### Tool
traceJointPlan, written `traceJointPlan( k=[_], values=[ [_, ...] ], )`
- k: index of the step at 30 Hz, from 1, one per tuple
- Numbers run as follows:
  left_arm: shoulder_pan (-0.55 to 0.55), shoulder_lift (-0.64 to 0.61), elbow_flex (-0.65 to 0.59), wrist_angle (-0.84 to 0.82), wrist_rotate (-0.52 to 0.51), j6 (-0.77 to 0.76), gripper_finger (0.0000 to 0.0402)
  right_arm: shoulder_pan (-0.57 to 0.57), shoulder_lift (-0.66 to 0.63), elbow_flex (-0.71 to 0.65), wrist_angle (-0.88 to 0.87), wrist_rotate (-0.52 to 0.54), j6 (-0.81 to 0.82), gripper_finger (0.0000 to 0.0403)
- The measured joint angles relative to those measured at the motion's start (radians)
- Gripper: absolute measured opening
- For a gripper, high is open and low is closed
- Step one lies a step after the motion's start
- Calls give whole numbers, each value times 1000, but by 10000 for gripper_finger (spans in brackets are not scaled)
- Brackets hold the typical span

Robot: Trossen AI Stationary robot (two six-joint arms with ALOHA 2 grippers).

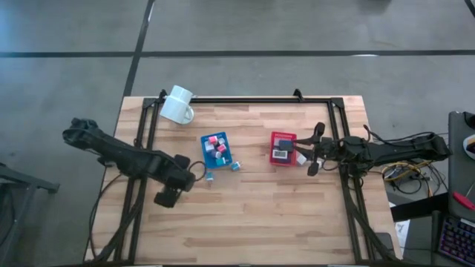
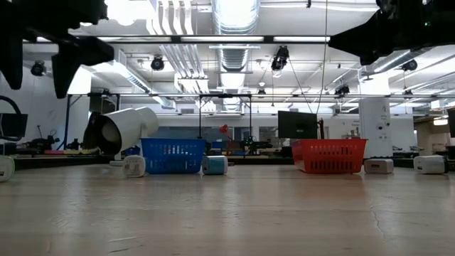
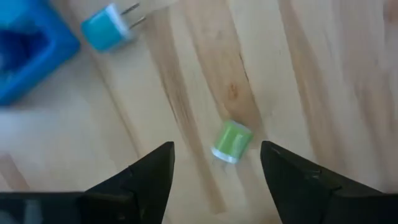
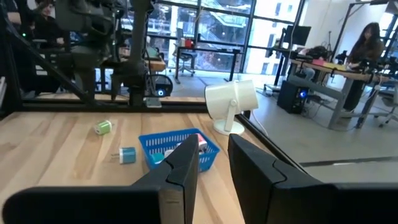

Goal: Pick & Place Office items
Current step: Put the green charger adapter into the blue bin

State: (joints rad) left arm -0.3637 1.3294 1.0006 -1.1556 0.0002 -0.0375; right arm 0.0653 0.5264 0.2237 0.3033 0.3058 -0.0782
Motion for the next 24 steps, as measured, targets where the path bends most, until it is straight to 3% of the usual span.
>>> traceJointPlan(
  k=[4, 8, 12, 24],
  values=[
    [2, 69, -14, -1, 15, 136, 241, 0, 6, -1, -1, 0, 18, 77],
    [8, 120, -71, 54, 17, 115, 242, 0, 14, -1, -10, 0, 26, 75],
    [7, 122, -120, 145, 50, 141, 241, 0, 20, -1, -17, 0, 36, 80],
    [-3, 122, -219, 146, 98, 250, 242, 0, 26, -2, -15, 0, 56, 86]
  ],
)
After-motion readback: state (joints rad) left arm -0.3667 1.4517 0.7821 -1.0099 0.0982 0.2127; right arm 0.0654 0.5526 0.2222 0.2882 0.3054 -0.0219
